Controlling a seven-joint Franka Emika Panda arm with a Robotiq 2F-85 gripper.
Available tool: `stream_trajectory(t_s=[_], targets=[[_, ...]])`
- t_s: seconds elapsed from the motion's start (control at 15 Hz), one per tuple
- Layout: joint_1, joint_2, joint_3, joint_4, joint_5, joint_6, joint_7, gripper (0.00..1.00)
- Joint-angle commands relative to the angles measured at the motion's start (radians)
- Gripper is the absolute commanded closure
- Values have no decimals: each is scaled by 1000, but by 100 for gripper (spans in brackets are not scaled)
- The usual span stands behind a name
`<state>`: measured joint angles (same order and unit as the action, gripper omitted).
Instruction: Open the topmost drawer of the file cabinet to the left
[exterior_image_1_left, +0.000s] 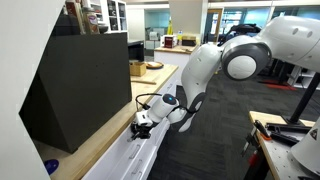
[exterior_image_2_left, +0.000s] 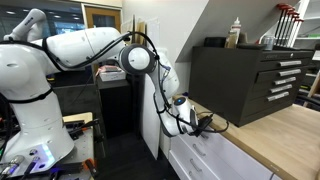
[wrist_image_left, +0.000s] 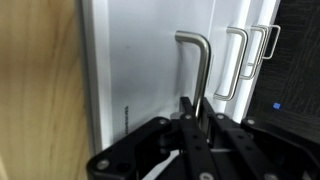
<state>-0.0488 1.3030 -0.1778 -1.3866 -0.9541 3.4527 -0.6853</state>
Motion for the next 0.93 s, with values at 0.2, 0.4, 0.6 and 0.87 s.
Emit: stream_trajectory(t_s=[0.2,0.4,0.6,0.87], targets=[[-41,-33,16,-36,-117,13,2,95],[-73,-53,58,-76,-125,9,-69,95],[-115,-67,94,-96,-158,9,-96,95],[-167,-69,137,-108,-208,9,-110,95]])
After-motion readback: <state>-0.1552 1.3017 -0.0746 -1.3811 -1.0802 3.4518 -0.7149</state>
